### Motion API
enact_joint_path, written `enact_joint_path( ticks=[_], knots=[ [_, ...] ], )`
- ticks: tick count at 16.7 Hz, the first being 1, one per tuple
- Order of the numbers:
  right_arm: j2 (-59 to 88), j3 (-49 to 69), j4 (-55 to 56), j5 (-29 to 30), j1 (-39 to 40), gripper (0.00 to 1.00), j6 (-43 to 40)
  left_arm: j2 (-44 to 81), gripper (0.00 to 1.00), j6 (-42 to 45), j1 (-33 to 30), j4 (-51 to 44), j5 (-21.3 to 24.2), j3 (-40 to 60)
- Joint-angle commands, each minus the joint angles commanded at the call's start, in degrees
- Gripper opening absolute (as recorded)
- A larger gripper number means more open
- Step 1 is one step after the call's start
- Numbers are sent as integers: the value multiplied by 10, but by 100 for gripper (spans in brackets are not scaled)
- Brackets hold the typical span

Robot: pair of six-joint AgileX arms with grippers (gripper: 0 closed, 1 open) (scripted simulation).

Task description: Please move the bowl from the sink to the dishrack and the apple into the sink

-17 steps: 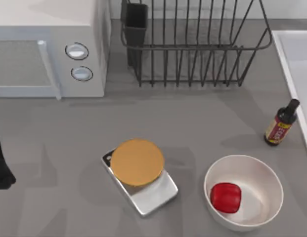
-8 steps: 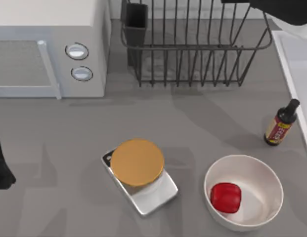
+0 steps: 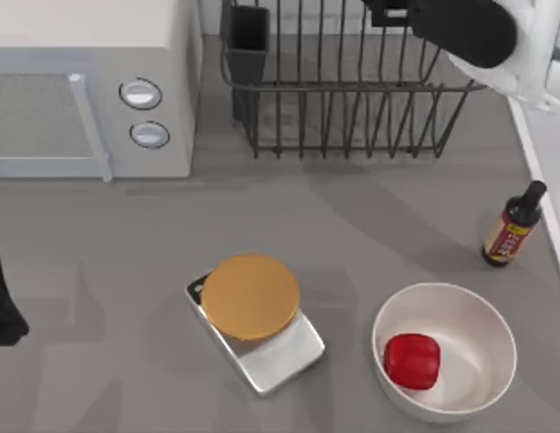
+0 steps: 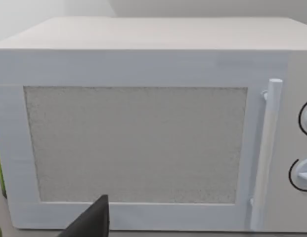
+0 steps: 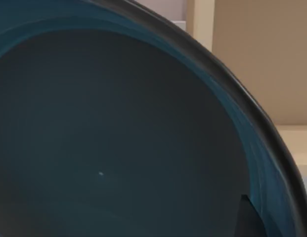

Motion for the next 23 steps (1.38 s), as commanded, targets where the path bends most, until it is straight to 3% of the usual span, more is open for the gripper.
enact_joint_path(
  ticks=[8, 15, 23],
  knots=[
    [146, -125, 291, -61, -60, 0, -3, 0, 100, 0, 0, 0, 0, 0],
    [173, -159, 341, -77, -76, 0, -5, 0, 100, 0, 0, 0, 0, 0],
    [173, -159, 341, -77, -76, 60, -5, 0, 100, 0, 0, 0, 0, 0]
  ],
)
